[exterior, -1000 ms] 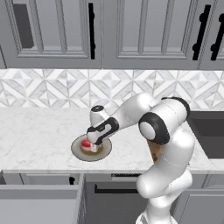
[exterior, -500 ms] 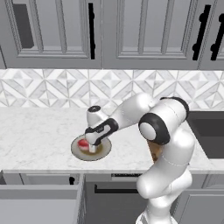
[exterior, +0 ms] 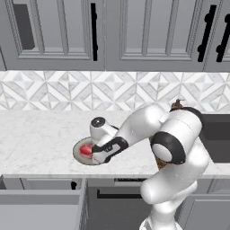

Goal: Pick up the knife from the drawer and place it on the cutting board. Then place the meat from the plate to the cutting board.

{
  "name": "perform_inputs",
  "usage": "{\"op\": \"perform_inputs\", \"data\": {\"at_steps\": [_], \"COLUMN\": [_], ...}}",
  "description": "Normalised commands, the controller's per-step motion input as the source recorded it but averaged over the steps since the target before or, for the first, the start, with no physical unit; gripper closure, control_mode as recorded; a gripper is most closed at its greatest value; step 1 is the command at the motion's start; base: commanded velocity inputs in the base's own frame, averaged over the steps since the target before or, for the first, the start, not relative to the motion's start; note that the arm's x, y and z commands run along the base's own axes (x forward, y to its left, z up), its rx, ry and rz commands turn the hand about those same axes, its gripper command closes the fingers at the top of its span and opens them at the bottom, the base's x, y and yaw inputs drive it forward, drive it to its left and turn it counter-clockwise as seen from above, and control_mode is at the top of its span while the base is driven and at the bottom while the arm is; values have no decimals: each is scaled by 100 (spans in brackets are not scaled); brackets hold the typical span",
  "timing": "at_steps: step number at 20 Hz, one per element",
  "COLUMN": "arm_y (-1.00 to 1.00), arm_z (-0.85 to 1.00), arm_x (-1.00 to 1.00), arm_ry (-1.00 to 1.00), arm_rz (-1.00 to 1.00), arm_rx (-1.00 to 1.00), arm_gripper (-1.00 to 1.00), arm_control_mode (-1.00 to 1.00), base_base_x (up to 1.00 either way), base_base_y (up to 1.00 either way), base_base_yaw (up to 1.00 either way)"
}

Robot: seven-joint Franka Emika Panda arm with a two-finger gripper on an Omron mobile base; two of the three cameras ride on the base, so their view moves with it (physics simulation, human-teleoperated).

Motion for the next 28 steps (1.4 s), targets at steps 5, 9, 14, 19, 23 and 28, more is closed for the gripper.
{"op": "perform_inputs", "data": {"at_steps": [5, 9, 14, 19, 23, 28], "arm_y": [-1, -19, -57, -83, -97, -95], "arm_z": [55, 55, 17, 1, 13, 19], "arm_x": [-13, -21, -34, -20, -2, 0], "arm_ry": [-11, 0, 0, 0, 0, 0], "arm_rz": [0, -5, -17, -27, -30, -33], "arm_rx": [3, 4, 0, 0, 0, 0], "arm_gripper": [100, 100, 100, 100, 100, 100], "arm_control_mode": [-100, -100, -100, -100, -100, -100], "base_base_x": [0, 0, 0, 0, 0, 0], "base_base_y": [0, 0, 0, 0, 0, 0], "base_base_yaw": [0, 0, 0, 0, 0, 0]}}
